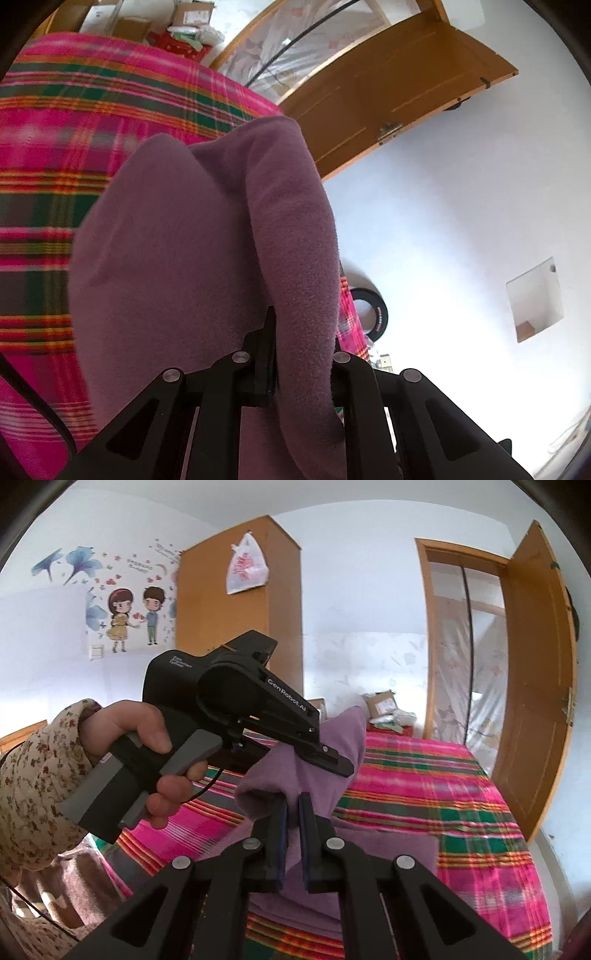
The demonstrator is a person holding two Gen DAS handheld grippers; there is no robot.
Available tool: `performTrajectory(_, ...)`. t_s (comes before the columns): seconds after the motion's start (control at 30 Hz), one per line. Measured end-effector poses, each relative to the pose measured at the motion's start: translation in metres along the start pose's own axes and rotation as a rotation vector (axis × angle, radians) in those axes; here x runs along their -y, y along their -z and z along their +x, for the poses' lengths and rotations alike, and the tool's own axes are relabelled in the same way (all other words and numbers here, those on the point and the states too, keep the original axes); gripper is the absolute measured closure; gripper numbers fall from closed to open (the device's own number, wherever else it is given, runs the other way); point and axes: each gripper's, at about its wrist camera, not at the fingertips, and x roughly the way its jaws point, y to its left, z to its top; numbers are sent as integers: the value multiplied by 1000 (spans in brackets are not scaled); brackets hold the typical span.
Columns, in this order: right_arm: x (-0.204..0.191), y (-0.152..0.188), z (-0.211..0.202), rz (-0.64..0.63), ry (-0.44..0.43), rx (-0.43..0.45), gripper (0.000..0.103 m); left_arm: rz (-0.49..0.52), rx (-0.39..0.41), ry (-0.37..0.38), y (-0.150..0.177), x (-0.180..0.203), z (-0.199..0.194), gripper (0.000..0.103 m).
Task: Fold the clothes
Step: 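Lift the gripped purple edge with both grippers and fold it over, then lay the folded edge down and open both grippers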
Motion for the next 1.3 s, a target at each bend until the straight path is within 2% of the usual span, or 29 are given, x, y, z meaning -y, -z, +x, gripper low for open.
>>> performTrajectory(0.27, 23, 12, -4, 22, 43, -40, 99, -43, -20, 2, 5, 0, 23, 91)
performTrajectory(0.6, 39, 24, -1, 65, 66, -90, 99, -44, -62, -35, 8, 1, 43, 91)
performTrajectory(0.93, 47, 38, 4, 91, 77, -144, 99, -80, -104, -108, 12, -5, 64, 90)
performTrajectory(1.13, 52, 42, 3, 99, 92, -176, 99, -49, -109, -137, 14, 4, 65, 79)
performTrajectory(1.3, 55, 46, -2, 103, 119, -200, 99, -10, -120, -186, 15, 13, 67, 79)
